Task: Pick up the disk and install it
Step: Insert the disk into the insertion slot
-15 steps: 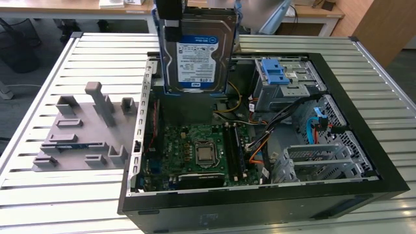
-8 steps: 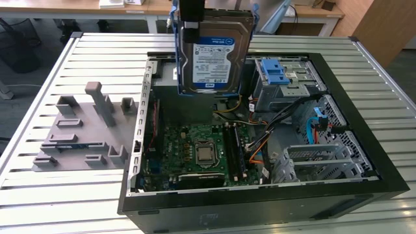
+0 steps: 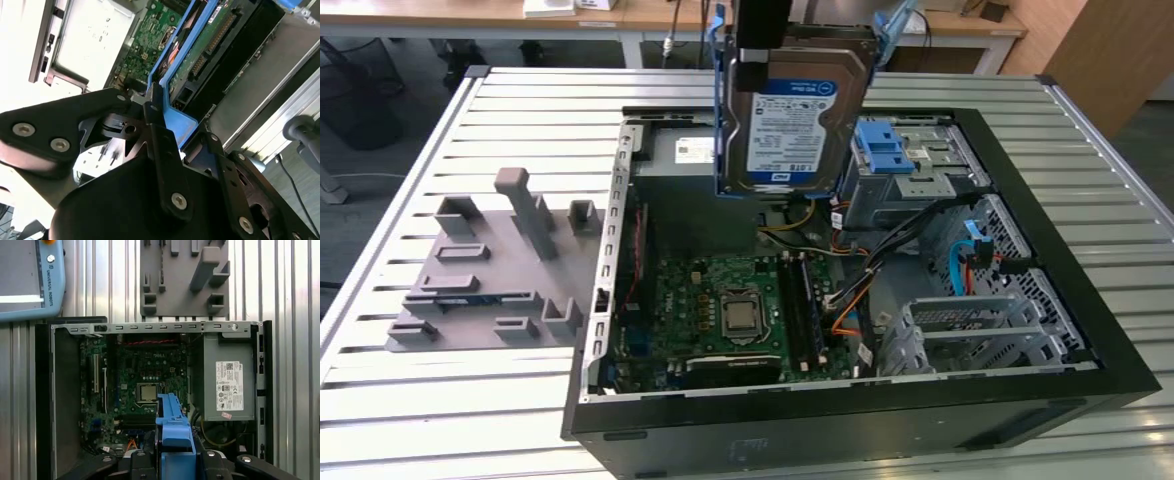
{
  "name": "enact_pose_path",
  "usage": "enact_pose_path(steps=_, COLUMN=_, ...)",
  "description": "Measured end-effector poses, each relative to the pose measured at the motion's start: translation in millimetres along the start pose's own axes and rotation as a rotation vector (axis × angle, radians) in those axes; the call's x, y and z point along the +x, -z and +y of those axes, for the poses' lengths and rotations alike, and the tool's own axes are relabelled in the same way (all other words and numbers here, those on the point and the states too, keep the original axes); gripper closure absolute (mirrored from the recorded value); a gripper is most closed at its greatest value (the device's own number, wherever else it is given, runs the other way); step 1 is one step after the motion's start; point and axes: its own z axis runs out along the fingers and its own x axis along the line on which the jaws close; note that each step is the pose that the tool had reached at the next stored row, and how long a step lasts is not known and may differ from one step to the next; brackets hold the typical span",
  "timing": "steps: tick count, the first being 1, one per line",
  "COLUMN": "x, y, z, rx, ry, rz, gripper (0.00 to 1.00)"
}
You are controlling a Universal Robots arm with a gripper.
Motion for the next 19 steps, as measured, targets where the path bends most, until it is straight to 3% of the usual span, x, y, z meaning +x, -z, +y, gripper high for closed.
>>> enact_pose_path(steps=9, x=0.8, y=-3.2, z=-33.7, rx=0.0013, ry=0.000, rz=-0.0003, gripper=0.64)
enact_pose_path(steps=12, x=6.9, y=-4.4, z=-34.8, rx=0.0016, ry=0.000, rz=0.0000, gripper=0.64)
enact_pose_path(steps=19, x=34.8, y=-8.7, z=-35.6, rx=0.0018, ry=0.000, rz=-0.0001, gripper=0.64)
